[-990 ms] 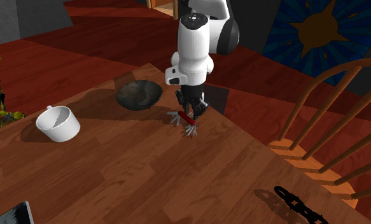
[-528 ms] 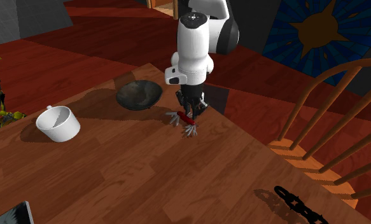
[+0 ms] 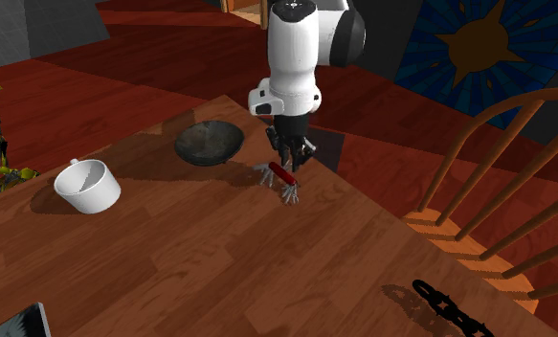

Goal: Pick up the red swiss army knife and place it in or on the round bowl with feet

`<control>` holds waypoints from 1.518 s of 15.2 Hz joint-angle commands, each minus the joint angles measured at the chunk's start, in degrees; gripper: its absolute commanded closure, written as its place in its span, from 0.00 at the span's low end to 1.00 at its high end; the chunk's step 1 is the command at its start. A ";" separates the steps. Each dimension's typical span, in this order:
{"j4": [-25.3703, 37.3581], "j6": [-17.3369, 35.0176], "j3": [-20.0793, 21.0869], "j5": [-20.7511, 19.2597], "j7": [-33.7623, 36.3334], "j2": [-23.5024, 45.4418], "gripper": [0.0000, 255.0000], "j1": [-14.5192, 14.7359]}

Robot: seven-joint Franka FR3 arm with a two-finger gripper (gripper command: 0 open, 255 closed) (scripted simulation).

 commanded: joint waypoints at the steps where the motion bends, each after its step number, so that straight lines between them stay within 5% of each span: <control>1: 1.78 -1.62 -0.13 -0.14 0.07 0.18 1.00 -0.08; 15: 14.59 -12.20 -0.64 -0.98 0.82 2.43 1.00 -0.55; 23: 9.63 -13.48 -8.36 -2.92 -9.17 -3.01 1.00 -3.06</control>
